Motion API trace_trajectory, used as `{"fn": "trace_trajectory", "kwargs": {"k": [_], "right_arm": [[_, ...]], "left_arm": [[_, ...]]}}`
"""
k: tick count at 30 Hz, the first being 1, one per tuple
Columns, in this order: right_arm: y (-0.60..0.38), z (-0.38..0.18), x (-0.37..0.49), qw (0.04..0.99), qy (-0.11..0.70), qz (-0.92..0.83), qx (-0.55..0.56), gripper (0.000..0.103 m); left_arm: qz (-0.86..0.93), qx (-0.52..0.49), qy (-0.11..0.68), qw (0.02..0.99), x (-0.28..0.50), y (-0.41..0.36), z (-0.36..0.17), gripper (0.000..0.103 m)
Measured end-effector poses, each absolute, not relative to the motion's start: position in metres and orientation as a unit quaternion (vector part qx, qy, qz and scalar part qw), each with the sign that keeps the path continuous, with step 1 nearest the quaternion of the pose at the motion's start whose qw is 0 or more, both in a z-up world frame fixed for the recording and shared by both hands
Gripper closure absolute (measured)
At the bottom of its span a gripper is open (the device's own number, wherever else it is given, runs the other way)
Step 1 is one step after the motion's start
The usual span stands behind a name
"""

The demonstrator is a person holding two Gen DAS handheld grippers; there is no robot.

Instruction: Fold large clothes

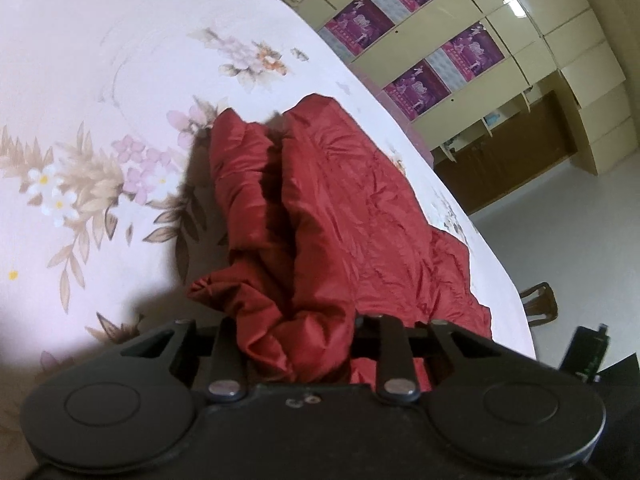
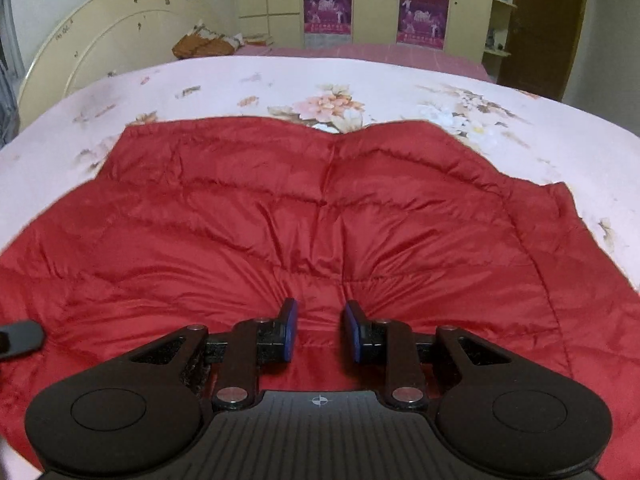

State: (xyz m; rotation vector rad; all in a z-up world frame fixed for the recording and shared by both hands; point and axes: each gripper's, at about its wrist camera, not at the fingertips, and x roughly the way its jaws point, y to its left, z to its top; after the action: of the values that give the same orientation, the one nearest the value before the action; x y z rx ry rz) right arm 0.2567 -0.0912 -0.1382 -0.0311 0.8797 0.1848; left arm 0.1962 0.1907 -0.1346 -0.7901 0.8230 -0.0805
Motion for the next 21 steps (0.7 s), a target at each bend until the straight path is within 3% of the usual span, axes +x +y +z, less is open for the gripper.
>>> {"fn": "trace_trajectory", "kwargs": {"k": [16,21], "right_arm": [[-0.11,-0.14,0.27,0.883,0.439,0.165,-0.02,0.076],[-0.134,-0.125,0.269,0.883,0.435,0.176,0.023,0.076]], "left_arm": [[-0.037,-0.294,0.332,0.895,0.2,0.128,-0.068,0.08],[-0.058,-0.26,0.32,0.909,0.205,0.095,-0.049,0.079]]}}
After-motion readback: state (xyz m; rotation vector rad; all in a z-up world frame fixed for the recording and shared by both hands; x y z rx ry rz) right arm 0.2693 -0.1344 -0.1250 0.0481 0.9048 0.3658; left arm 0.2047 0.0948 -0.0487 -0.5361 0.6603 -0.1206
